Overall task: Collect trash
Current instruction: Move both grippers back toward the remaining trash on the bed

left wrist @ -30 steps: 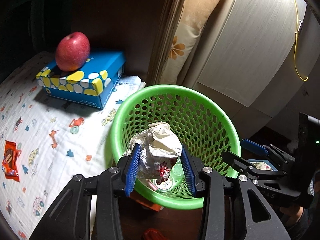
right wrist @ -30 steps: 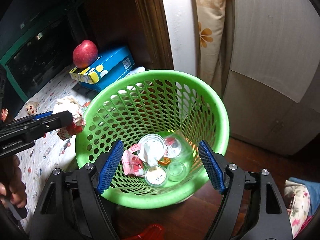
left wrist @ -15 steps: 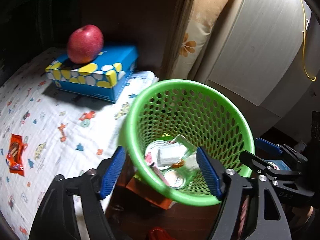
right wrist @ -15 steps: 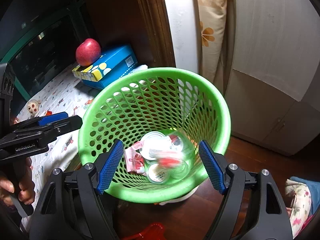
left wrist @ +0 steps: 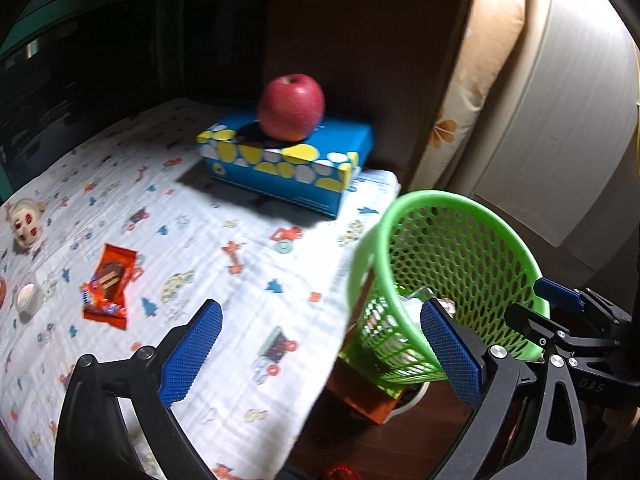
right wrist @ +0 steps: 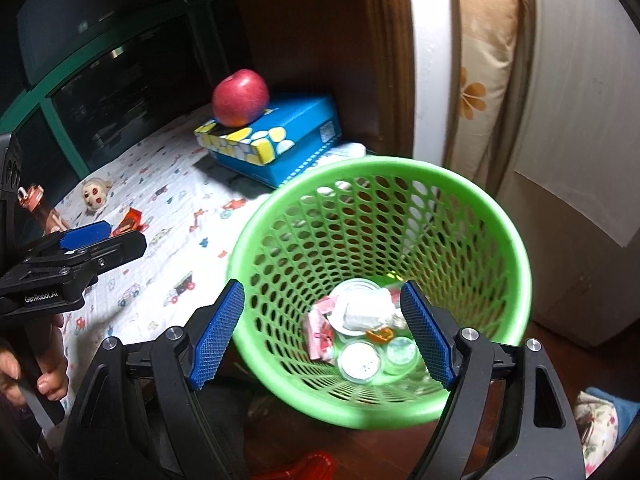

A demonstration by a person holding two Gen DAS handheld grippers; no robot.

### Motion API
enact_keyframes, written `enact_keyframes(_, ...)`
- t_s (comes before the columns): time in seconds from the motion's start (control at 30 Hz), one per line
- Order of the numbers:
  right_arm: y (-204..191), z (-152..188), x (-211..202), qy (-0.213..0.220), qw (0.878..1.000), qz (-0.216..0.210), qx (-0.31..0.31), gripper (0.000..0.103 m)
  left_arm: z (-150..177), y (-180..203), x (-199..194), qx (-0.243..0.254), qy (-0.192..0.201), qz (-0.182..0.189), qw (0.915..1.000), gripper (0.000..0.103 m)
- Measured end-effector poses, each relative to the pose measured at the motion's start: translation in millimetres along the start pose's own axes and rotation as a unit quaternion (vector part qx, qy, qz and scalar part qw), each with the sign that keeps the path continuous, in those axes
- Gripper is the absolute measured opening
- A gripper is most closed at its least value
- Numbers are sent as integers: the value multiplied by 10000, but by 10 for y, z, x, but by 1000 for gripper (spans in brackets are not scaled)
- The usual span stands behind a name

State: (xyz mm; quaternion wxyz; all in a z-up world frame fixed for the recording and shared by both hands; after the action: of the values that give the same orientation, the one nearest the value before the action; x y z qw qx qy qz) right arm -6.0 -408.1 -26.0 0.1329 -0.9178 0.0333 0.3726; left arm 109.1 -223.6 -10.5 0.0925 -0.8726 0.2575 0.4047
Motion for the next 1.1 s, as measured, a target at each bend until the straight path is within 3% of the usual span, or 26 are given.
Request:
enact_keyframes(0.43,-870,-216,492,-300,9956,-601,-649,80,101,-995,-305,-462,265,-890,9946,96)
enact_keyframes(0.63,-1401,-285,826,-517,9892,-949,-992,80,223,-1489,-377,-583,261,-1439,9875,96)
enact_keyframes(0.8,-1809,-319,1123,-726,9833,-1244,-1109,80,358,-1924,-508,-845,616,-1798,9781,96)
enact_keyframes(1.1,-2408,-376,1745,-1191,9768,-1514,-934,80,579,-2760,-472,-1517,171,-2081,9661,96)
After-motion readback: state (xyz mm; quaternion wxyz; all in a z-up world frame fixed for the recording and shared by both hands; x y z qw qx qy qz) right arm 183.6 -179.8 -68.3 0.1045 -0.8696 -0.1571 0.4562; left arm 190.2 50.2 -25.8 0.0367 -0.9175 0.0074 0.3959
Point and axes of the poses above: each gripper's, at about its wrist camera, not at the fingertips, and x roughly the way its jaws point, y to its right, z to its underside, the point moved 2 cm from there along x, roughly the way its jaws point, and after that the axes turned 7 degrees about -z, right-handed, at the moved point
